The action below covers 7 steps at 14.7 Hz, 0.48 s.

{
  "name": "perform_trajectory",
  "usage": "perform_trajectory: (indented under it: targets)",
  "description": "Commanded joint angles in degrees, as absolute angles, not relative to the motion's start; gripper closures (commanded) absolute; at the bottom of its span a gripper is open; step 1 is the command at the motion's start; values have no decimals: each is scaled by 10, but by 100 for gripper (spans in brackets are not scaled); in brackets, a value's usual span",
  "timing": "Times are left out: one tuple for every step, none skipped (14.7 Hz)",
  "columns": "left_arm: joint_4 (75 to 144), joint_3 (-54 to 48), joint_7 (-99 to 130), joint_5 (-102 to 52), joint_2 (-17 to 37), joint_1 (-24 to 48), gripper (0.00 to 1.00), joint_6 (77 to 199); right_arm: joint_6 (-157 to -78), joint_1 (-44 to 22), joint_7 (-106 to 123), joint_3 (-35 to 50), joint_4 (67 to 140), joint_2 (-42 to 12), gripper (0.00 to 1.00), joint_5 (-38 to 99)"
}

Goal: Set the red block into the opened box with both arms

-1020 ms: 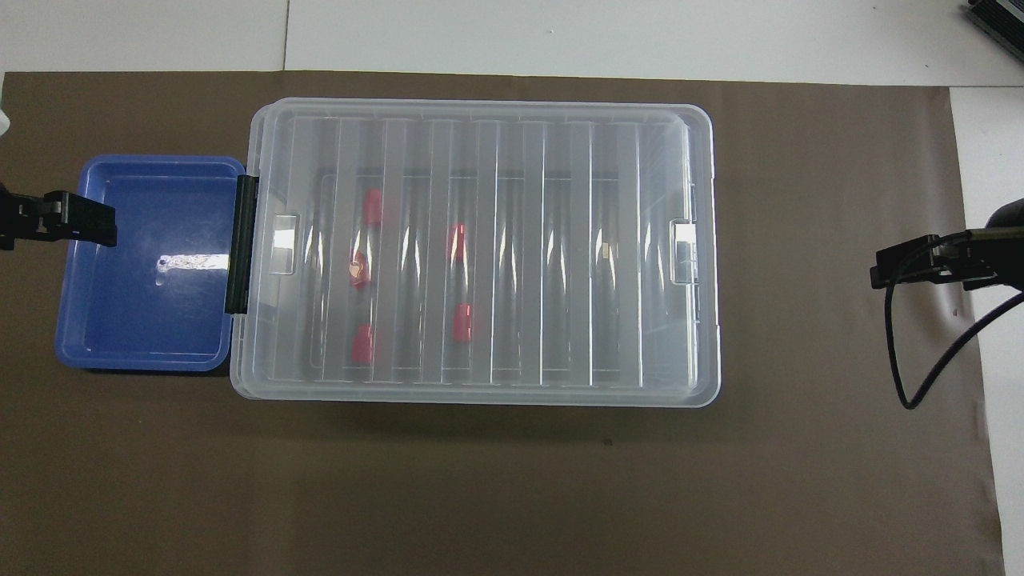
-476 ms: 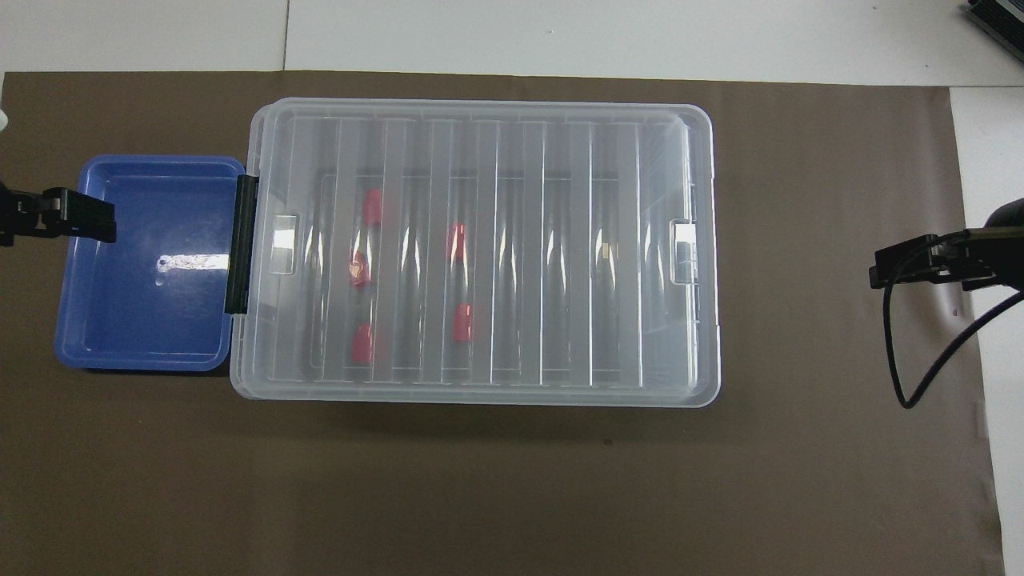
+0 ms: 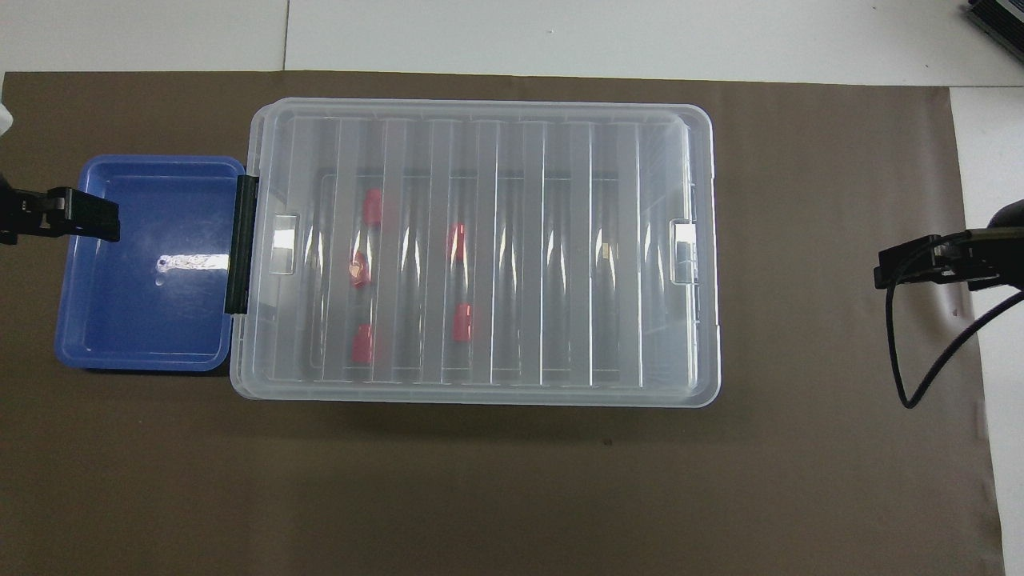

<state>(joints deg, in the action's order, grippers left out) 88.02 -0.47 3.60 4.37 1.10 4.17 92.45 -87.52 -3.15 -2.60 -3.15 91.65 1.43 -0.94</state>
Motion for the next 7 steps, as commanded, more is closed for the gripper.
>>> perform_trajectory:
  targets:
    - [899, 2, 32, 37, -4, 49, 0, 937, -864, -28, -33, -27, 910, 13, 0, -21]
    - [899, 2, 33, 37, -4, 49, 0, 937, -865, -27, -33, -27, 909, 13, 0, -21]
    - [899, 2, 33, 37, -4, 49, 0, 938, -865, -28, -33, -28, 910, 13, 0, -21]
    - [898, 2, 33, 37, -4, 49, 0, 938, -864, -28, -33, -27, 910, 13, 0, -21]
    - [898, 1, 33, 35, -4, 49, 0, 941, -863, -28, -33, -27, 910, 13, 0, -19]
    - [898, 1, 33, 33, -5, 49, 0, 945, -855, -28, -33, -27, 909, 13, 0, -18]
    - [897, 2, 33, 21, -5, 49, 0, 947, -847, -28, -33, -26, 905, 13, 0, -17]
